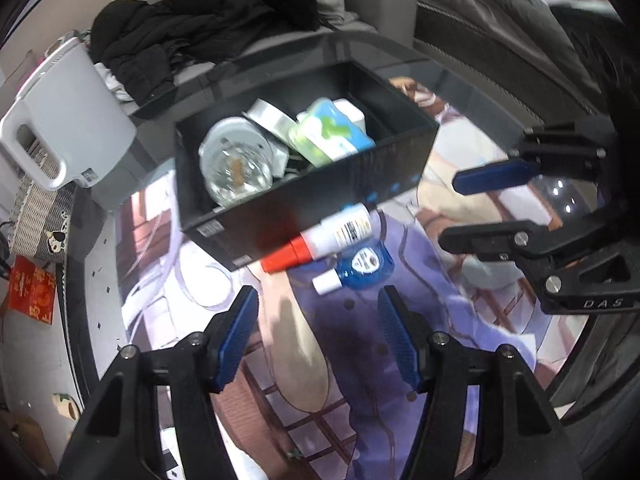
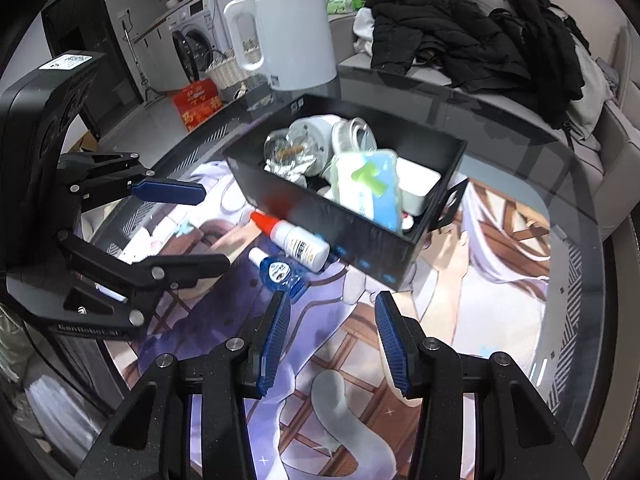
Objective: Organize rigid objects
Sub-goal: 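Withdraw both tools and reach toward the blue eye-drop bottle and glue bottle, then grasp the blue eye-drop bottle with the left tool while the right tool approaches the glue bottle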
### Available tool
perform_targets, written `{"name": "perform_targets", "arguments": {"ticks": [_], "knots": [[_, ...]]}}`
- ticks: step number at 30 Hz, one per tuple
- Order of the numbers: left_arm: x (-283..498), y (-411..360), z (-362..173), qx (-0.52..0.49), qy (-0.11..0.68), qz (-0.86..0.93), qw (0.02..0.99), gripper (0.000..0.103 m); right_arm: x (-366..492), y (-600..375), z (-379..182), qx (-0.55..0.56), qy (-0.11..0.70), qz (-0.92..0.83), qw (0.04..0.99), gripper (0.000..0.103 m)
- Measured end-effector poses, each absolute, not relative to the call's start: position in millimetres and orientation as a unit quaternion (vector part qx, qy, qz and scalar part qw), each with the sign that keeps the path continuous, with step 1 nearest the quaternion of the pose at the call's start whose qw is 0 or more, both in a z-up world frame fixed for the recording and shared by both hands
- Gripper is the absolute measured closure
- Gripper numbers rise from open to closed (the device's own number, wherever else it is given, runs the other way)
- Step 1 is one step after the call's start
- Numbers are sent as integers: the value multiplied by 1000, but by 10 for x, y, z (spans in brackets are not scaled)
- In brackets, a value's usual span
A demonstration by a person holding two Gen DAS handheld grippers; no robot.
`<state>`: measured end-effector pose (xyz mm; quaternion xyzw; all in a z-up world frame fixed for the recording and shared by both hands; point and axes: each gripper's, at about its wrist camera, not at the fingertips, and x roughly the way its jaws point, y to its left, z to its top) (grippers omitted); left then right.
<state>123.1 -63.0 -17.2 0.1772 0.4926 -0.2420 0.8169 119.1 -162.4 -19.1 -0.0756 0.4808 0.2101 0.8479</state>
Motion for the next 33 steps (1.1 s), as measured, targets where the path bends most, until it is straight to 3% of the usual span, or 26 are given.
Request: {"name": "perform_targets", "arguments": {"ticks": [12, 13, 15, 19, 22, 23, 33], "knots": [[1302, -827, -401, 181, 513, -259, 798, 44, 1333, -1504, -410, -84, 505, 221, 830, 61], [1318, -844, -416, 181, 516, -259, 796, 46, 1353, -1515, -416, -81, 507, 221, 829, 61], [1353, -853, -458, 176, 526, -261, 790, 60, 1397, -1538, -440, -77, 510, 220, 828, 61], [1356, -823, -485, 164, 538, -263, 784, 64, 1454, -1544, -468, -72, 512, 222, 826, 61], [1321, -736, -486, 161, 541, -254, 785, 89, 1486, -1516, -480, -71, 511, 227, 826, 61], [1313, -698, -492, 163, 542, -248, 786, 92, 1494, -1489, -483, -72, 510, 230, 826, 61], [1235, -400, -501, 156, 543, -231, 792, 95, 1606, -1173, -574, -96, 510, 235, 822, 61]]}}
